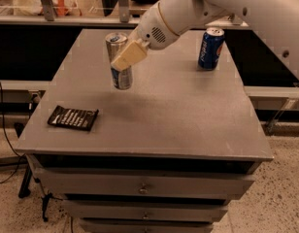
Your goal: Move redbull can near rxbar chocolate
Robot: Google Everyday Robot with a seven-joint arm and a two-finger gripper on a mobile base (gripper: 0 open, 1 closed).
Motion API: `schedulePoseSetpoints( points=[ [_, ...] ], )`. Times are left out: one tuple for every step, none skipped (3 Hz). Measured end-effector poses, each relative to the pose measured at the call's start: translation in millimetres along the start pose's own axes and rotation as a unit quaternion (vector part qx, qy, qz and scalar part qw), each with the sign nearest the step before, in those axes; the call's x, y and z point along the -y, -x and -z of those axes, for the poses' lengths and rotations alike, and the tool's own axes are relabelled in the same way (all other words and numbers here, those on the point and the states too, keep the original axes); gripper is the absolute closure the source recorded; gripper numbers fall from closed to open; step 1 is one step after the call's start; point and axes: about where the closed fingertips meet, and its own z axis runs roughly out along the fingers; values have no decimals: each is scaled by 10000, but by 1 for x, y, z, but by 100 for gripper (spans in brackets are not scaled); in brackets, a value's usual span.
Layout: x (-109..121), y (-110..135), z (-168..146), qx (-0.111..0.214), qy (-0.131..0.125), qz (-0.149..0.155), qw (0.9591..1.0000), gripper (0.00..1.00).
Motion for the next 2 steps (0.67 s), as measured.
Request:
schedulePoseSetpoints(
  points=[
    [-20, -12, -3, -139, 57, -33, 9999, 100],
    [-46, -29, -24, -318, 257, -70, 9991, 100]
  ],
)
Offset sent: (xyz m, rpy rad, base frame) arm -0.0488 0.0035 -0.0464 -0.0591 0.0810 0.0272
